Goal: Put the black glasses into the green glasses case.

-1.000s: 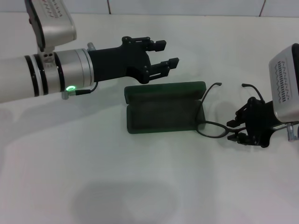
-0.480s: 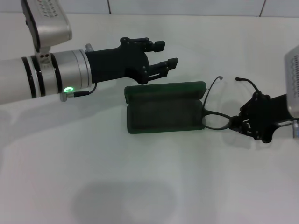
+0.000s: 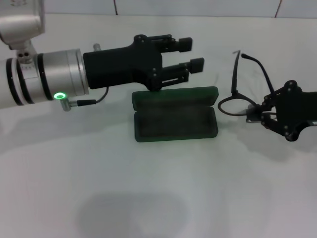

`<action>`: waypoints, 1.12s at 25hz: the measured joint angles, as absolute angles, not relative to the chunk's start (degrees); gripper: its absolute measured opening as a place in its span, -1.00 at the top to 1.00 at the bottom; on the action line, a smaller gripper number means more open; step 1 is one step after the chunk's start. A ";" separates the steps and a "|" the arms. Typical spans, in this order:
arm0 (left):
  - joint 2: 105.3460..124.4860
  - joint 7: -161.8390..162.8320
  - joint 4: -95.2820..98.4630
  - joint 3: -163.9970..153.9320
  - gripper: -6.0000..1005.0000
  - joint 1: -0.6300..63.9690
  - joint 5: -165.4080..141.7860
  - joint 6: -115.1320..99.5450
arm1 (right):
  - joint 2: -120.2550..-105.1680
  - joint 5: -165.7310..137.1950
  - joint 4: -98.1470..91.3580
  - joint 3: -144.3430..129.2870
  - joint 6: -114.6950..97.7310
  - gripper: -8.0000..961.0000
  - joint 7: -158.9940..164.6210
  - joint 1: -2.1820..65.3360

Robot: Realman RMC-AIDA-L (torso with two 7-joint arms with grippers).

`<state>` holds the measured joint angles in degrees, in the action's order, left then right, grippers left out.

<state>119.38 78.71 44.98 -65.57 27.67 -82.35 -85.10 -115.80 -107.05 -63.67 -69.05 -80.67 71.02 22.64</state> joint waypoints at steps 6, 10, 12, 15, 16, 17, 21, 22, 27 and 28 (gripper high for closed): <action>119.35 82.55 44.97 -65.52 -0.11 28.67 -81.48 -90.98 | -115.81 -99.85 -58.34 -69.29 -84.63 0.79 60.55 20.93; 119.20 88.24 43.17 -65.75 -0.11 31.32 -81.79 -93.34 | -115.97 -94.39 -53.79 -69.53 -88.00 0.79 50.70 20.00; 118.85 90.91 41.21 -65.72 -0.11 32.95 -81.94 -93.60 | -115.97 -91.94 -51.40 -69.58 -89.48 0.79 46.01 19.82; 117.89 94.13 36.38 -65.77 -0.11 35.92 -82.41 -93.64 | -115.96 -89.75 -49.09 -69.58 -90.32 0.79 40.75 19.65; 117.57 94.70 34.51 -65.78 -0.11 37.04 -82.72 -93.66 | -115.95 -89.09 -48.46 -69.58 -90.46 0.80 39.13 19.61; 117.37 95.07 33.15 -65.79 -0.11 37.85 -83.10 -93.67 | -115.95 -88.48 -48.05 -69.60 -90.58 0.80 37.80 19.59; 117.48 96.64 30.42 -65.89 -0.11 39.78 -85.69 -93.71 | -115.92 -86.95 -47.49 -69.63 -91.04 0.80 35.65 19.83; 117.84 97.14 30.47 -65.91 -0.11 40.03 -86.88 -93.73 | -115.92 -86.89 -47.49 -69.63 -91.06 0.80 35.52 19.89; 118.95 98.63 30.58 -65.99 -0.12 41.42 -90.88 -93.88 | -115.92 -86.84 -47.68 -69.62 -91.07 0.80 34.89 19.86; 119.08 98.89 30.46 -65.99 -0.12 41.66 -91.58 -93.88 | -115.92 -86.83 -47.57 -69.61 -91.06 0.80 34.67 19.92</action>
<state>119.08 98.89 30.46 -65.99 41.66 -91.58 -93.88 -115.92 -86.83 -47.57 -69.61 -91.06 34.67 19.92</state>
